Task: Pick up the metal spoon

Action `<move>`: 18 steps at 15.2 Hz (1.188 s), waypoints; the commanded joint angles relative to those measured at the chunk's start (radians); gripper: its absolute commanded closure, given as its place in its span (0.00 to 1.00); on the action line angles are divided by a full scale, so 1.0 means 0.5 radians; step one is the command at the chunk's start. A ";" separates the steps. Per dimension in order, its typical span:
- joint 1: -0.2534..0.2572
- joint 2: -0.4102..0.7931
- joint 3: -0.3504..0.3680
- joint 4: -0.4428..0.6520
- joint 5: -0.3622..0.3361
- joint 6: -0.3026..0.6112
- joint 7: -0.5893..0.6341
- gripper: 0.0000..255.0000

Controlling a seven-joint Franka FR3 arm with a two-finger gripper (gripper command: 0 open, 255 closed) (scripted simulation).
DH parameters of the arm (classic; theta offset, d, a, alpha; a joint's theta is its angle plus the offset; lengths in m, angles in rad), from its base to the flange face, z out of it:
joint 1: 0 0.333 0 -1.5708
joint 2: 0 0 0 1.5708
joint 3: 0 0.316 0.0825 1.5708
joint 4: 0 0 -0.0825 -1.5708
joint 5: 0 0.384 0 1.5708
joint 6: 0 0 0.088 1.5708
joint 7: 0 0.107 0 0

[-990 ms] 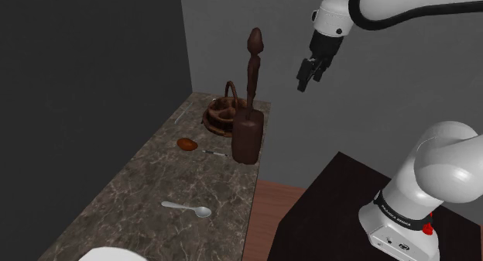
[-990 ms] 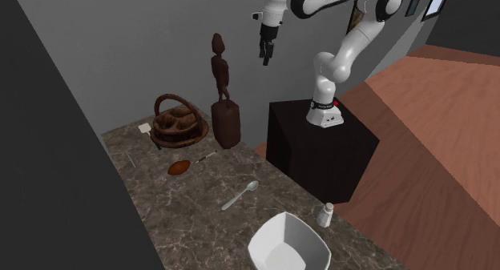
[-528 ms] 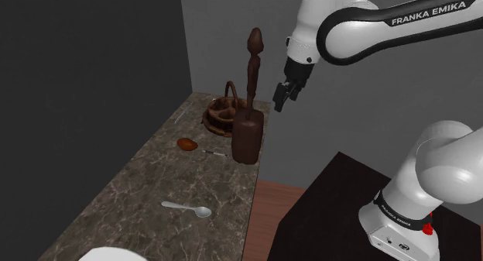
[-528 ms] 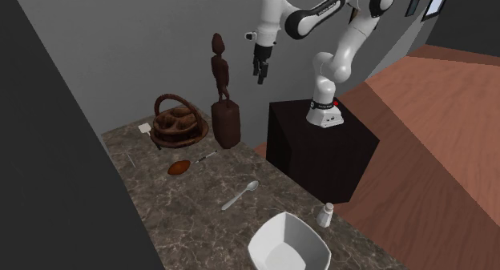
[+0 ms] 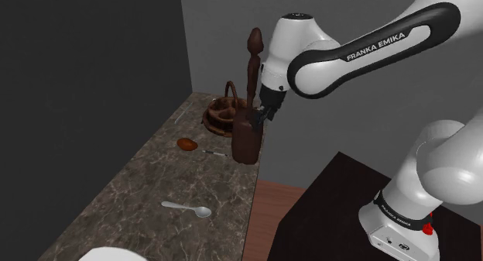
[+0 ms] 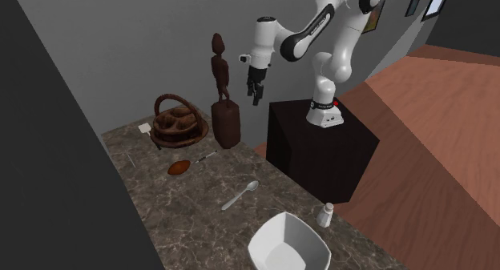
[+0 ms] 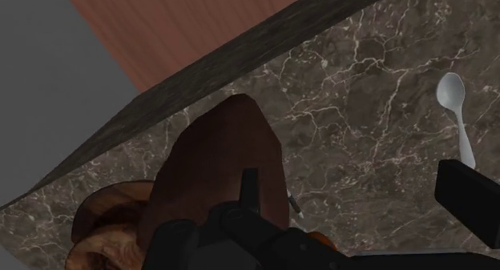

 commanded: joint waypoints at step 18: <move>0.281 1.383 0.144 0.645 -0.484 0.795 0.487 0.00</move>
